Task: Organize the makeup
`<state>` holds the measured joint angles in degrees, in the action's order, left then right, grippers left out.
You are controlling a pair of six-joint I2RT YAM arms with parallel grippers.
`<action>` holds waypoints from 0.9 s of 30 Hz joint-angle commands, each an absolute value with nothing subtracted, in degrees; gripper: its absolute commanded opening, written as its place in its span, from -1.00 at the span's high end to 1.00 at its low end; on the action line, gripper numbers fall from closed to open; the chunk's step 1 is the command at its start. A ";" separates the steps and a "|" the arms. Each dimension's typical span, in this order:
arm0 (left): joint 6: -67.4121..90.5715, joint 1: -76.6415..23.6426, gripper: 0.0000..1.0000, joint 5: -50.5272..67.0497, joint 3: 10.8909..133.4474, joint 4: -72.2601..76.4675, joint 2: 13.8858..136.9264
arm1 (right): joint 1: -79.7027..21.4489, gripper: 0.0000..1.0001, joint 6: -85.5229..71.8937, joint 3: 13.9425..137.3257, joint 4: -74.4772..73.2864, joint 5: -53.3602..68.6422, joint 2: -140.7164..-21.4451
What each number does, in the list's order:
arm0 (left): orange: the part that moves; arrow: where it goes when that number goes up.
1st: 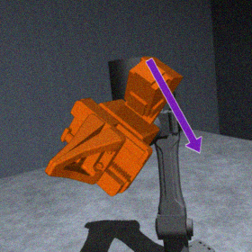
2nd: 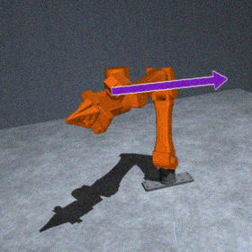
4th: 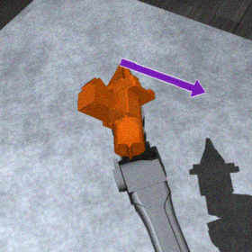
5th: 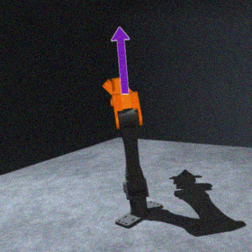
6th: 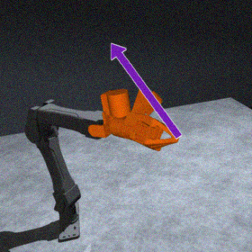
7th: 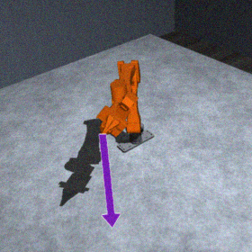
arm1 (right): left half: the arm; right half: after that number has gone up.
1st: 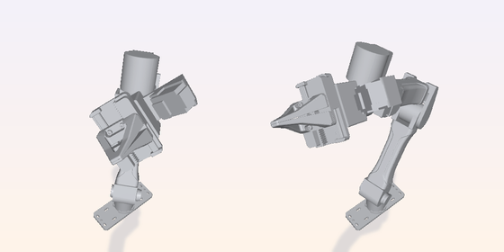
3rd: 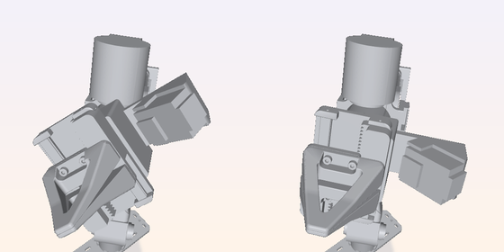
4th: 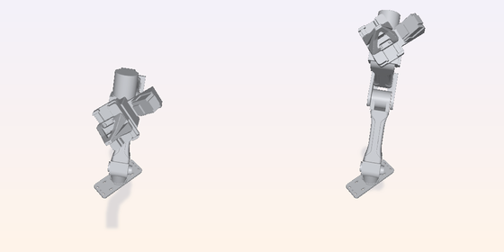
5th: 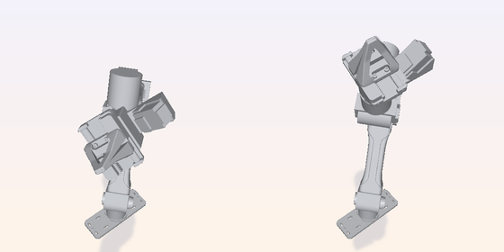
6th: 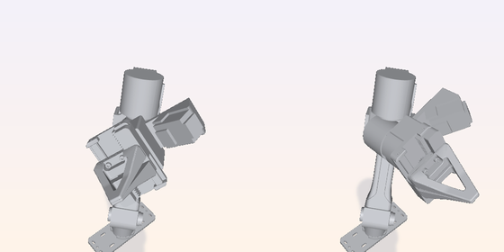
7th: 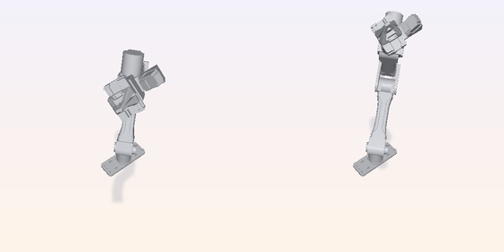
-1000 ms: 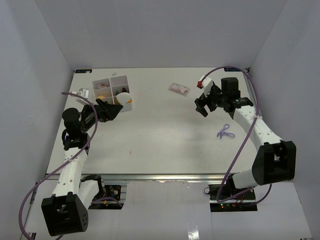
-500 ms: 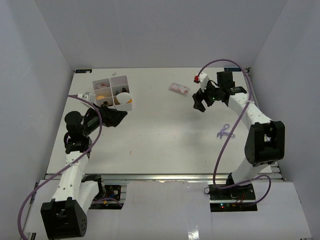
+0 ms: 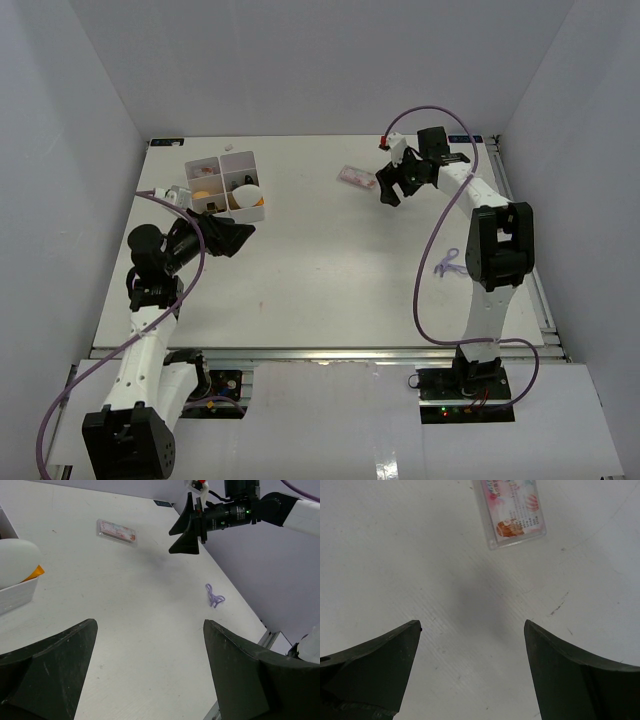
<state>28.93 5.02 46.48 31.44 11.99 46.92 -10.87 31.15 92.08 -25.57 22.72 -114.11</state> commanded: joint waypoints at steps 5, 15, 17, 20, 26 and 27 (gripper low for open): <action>27.16 4.75 -0.96 47.98 31.11 11.34 45.08 | -10.63 -0.80 27.97 99.26 -25.58 20.30 -119.63; 26.74 4.75 -0.96 47.91 31.03 11.06 45.32 | -10.63 -0.80 25.61 105.97 -26.84 20.22 -124.98; 26.48 4.75 -0.96 47.68 30.96 10.71 45.04 | -10.67 -0.80 24.58 108.65 -27.53 20.35 -126.76; 26.05 4.75 -0.96 47.29 30.88 10.18 44.57 | -10.75 -0.80 23.44 112.24 -28.17 20.76 -129.14; 25.80 4.75 -0.96 46.98 30.76 9.98 44.69 | -11.46 -0.80 22.71 118.00 -28.35 21.59 -134.08; 25.75 4.75 -0.96 46.93 30.77 9.93 44.74 | -11.71 -0.80 22.86 119.01 -28.31 21.17 -135.24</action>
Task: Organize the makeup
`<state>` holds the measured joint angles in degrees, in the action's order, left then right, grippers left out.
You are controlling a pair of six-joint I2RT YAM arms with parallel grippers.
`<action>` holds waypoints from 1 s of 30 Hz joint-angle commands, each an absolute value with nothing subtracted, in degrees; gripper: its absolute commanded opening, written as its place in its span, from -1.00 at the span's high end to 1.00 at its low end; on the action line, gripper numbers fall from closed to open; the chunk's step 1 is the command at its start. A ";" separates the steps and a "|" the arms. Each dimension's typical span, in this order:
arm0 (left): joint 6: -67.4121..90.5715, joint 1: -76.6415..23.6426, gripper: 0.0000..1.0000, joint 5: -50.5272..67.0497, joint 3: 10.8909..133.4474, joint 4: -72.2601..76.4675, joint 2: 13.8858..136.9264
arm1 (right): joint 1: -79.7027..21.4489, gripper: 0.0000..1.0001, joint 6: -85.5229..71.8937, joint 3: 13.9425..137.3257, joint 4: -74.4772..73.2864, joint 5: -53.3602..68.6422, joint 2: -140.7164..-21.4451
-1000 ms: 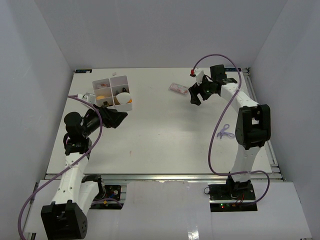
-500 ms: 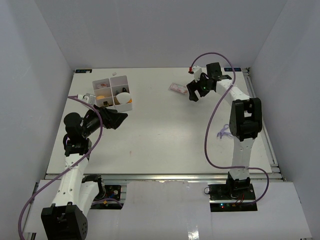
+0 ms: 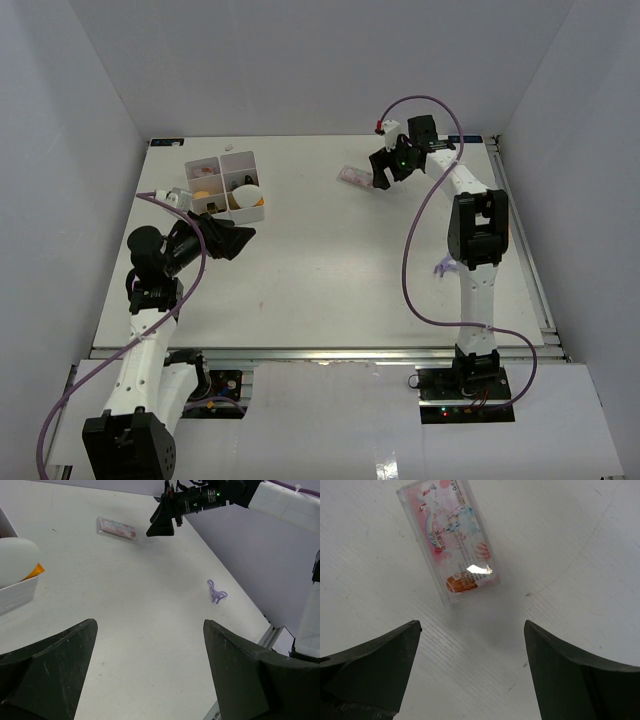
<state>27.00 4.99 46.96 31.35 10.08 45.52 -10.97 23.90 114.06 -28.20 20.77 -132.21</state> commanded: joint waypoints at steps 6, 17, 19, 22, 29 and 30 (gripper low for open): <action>25.14 4.75 -0.96 45.97 30.94 9.32 44.74 | -12.74 -0.80 23.82 126.37 -28.21 20.30 -140.17; 24.79 4.75 -0.96 45.61 30.94 9.22 45.62 | -12.95 -0.80 24.27 128.22 -26.02 22.90 -143.99; 24.79 4.75 -0.96 45.53 30.94 9.14 45.62 | -13.25 -0.80 24.48 128.08 -26.04 23.65 -144.36; 24.71 4.75 -0.96 45.53 30.94 9.14 45.62 | -13.68 -0.80 24.98 127.95 -26.26 24.05 -144.94; 24.70 4.75 -0.96 45.48 30.94 9.05 45.53 | -14.10 -0.80 25.75 129.59 -27.11 22.94 -145.72; 24.70 4.75 -0.96 45.38 30.94 9.05 45.53 | -14.21 -0.80 25.96 129.70 -27.22 22.74 -145.72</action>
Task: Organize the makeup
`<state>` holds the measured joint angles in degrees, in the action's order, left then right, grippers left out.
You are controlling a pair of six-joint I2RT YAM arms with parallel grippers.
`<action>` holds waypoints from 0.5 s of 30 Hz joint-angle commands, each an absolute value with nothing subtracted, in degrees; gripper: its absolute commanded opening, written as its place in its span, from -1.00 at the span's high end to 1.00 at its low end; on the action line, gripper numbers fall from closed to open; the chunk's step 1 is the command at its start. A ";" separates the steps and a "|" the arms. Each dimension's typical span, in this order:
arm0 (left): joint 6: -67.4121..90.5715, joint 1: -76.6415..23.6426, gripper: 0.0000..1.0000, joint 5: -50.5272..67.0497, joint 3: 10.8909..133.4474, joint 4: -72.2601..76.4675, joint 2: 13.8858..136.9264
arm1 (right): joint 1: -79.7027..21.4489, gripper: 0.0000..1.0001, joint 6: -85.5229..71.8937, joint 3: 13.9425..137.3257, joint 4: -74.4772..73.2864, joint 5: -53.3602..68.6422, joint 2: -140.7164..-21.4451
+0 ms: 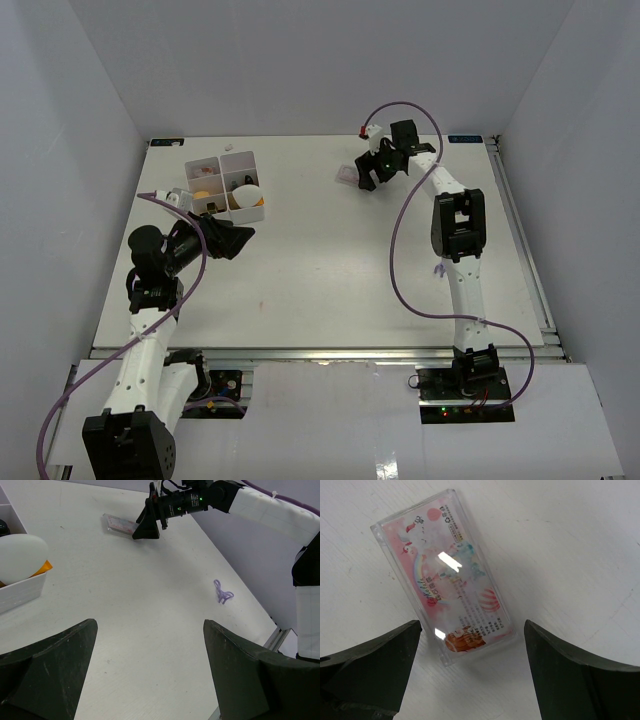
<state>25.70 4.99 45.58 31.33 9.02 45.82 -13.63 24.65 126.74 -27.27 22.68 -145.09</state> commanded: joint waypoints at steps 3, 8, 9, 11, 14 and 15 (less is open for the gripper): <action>24.62 4.75 -0.96 45.44 30.94 8.96 45.53 | -14.41 -0.80 27.17 129.90 -27.92 22.67 -145.90; 24.61 4.75 -0.96 45.35 30.94 8.96 45.53 | -14.68 -0.81 29.08 129.66 -28.70 22.76 -145.81; 24.61 4.75 -0.96 45.35 30.94 8.94 45.53 | -14.73 -0.81 29.46 129.72 -28.89 22.63 -145.89; 24.61 4.75 -0.96 45.34 30.94 8.89 45.53 | -14.87 -0.81 30.15 129.92 -29.27 22.33 -146.08; 24.61 4.75 -0.96 45.31 30.94 8.88 45.53 | -15.03 -0.81 30.23 130.16 -29.44 21.96 -146.33; 24.61 4.75 -0.96 45.26 30.94 8.88 45.53 | -15.05 -0.81 30.27 130.27 -29.48 21.66 -146.44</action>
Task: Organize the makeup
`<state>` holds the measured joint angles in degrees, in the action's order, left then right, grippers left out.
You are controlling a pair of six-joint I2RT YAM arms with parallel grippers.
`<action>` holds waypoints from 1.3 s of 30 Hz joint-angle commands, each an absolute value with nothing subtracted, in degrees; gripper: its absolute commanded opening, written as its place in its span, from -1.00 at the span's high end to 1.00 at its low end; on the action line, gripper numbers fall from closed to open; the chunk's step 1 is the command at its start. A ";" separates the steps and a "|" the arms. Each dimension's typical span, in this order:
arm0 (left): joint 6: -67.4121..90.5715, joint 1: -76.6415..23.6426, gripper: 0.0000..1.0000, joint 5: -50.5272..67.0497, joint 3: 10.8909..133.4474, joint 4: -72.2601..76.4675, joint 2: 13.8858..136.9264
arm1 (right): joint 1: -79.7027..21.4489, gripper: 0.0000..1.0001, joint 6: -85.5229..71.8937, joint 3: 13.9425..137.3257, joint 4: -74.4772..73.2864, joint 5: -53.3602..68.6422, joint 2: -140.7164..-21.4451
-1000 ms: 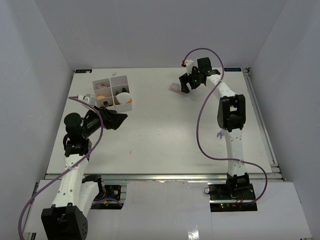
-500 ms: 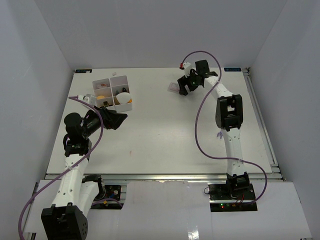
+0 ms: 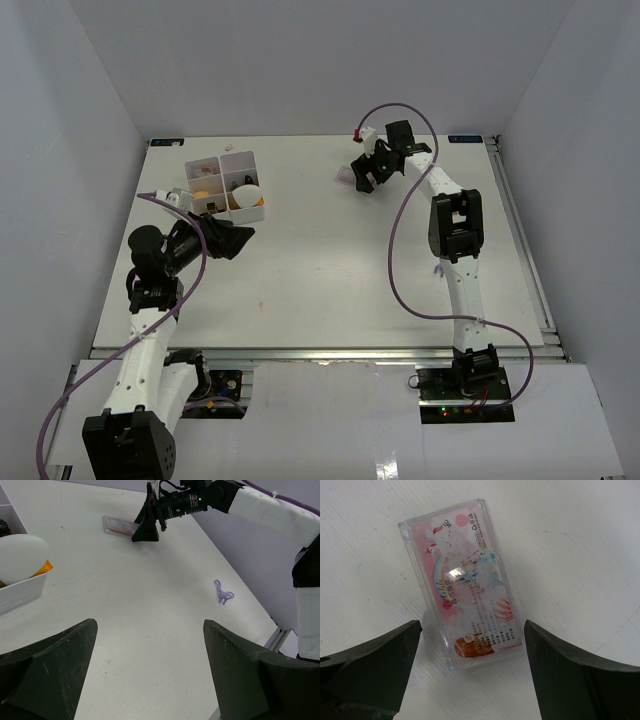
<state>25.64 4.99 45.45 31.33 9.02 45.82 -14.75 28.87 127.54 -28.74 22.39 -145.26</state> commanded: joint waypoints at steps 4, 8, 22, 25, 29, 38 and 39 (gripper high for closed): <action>24.61 4.79 -0.96 45.31 30.94 8.92 45.53 | -15.12 -0.86 31.01 130.30 -30.44 20.41 -146.64; 24.61 4.75 -0.96 45.35 30.94 8.88 45.61 | -15.12 -0.90 31.70 129.01 -31.09 20.13 -146.28; 30.70 4.66 -0.96 47.98 32.17 12.04 48.42 | -15.12 0.43 32.36 117.21 -29.64 25.21 -135.81; 35.16 4.02 -0.95 47.84 33.36 12.20 50.59 | -15.12 0.50 31.68 109.37 -28.30 27.31 -131.32; 40.00 -1.66 -0.84 46.42 34.35 11.92 55.02 | -15.12 0.53 30.32 99.25 -25.01 30.68 -122.52; 50.51 -19.39 -0.82 28.20 36.60 14.60 64.83 | -15.18 0.57 29.74 81.68 -24.11 36.96 -106.58; 52.61 -20.85 -0.83 25.76 37.22 15.03 66.52 | -15.17 0.58 29.61 80.13 -24.20 37.78 -104.36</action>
<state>44.38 -16.70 36.59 34.18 12.23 62.90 -15.05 30.29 85.04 -25.26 32.31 -112.09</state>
